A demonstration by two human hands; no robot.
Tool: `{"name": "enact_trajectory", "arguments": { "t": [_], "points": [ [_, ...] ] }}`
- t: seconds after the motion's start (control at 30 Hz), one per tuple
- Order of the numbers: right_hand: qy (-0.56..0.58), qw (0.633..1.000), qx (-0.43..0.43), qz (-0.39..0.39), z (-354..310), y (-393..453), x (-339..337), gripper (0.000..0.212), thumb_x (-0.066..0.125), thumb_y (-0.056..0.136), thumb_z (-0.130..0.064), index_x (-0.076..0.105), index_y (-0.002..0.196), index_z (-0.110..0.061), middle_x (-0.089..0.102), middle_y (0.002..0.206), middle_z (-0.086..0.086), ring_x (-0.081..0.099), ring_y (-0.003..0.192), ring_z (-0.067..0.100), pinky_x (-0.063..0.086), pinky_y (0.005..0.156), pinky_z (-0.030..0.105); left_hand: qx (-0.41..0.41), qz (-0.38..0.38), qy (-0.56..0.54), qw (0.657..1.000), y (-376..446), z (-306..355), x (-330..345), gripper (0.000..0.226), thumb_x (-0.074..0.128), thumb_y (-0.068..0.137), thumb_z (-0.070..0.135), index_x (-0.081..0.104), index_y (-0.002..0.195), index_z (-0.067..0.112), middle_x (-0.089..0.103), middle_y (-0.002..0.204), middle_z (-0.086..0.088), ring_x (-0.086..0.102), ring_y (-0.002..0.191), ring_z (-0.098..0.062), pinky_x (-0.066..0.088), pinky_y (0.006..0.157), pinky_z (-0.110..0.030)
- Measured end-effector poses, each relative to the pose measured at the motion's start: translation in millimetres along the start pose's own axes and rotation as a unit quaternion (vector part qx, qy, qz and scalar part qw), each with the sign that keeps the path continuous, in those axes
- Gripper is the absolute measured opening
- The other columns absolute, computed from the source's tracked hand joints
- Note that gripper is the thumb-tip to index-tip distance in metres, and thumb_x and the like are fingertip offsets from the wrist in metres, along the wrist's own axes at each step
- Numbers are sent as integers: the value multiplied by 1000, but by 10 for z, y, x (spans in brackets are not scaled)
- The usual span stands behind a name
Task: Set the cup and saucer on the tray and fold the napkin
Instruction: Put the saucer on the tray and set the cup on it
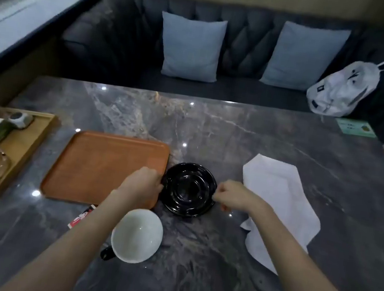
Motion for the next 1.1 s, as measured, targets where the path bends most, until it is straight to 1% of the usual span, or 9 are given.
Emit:
{"name": "enact_trajectory", "arguments": {
  "t": [0.2,0.3,0.43,0.57,0.7,0.77,0.87,1.0,1.1],
  "points": [
    [85,989,82,87,313,140,375,26,47,87,-33,48,70,-13,69,93,20,66,87,34,52,75,38,-108,0,-70,992,10,-171,327,29,54,86,23,59,88,-5,64,94,-26,59,89,-41,43,70,-36],
    [193,969,99,118,416,203,556,26,50,86,-34,52,83,-9,70,84,16,66,74,33,56,68,41,-144,-4,-134,980,54,-221,410,28,58,85,25,56,81,-2,61,87,-23,59,88,-38,41,68,-35],
    [412,898,120,102,391,217,770,11,52,90,-15,47,91,-5,63,68,10,59,48,19,44,41,25,-183,-2,-177,967,64,-272,448,30,62,83,22,45,64,7,50,67,-7,51,76,-28,39,67,-33],
    [530,836,115,85,304,241,831,16,46,93,-2,43,80,-10,59,73,11,61,45,13,51,43,23,-206,-10,-205,957,65,-315,455,34,64,82,21,42,59,11,47,63,-3,49,76,-24,38,67,-29],
    [542,828,114,91,294,197,763,9,45,93,1,47,86,-4,61,73,12,63,52,17,54,47,21,-215,-18,-244,945,49,-323,440,25,65,82,19,49,67,8,57,68,-9,56,63,-21,45,57,-24],
    [555,820,110,83,275,165,702,8,44,94,0,48,87,-2,61,73,14,64,48,15,55,46,21,-243,-18,-317,917,3,-345,448,21,65,82,14,52,70,5,60,58,-8,58,42,-13,50,46,-20],
    [563,818,98,66,187,116,597,7,46,94,0,50,88,-1,63,71,15,66,46,13,56,48,22,-279,-14,-437,855,-91,-380,434,19,63,82,5,53,66,2,62,44,-3,59,36,-7,55,47,-22],
    [542,836,61,63,-36,52,377,7,47,93,-1,50,87,-3,65,71,15,67,49,15,57,56,26,-286,13,-584,759,-252,-370,262,9,58,84,-4,53,77,-4,58,64,-17,59,34,-8,50,37,-17],
    [528,845,26,78,-277,5,183,6,47,93,0,49,87,-2,64,69,16,65,46,13,56,54,25,-263,21,-619,740,-307,-434,95,5,56,85,-4,53,82,-3,58,68,-18,61,37,-7,50,39,-16]
  ]
}}
Point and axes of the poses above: each hand's wrist, its own y-axis towards the middle knuckle, its own x-axis out of the palm, z = x × y, the point moved 7 cm from there along y, towards the middle knuckle
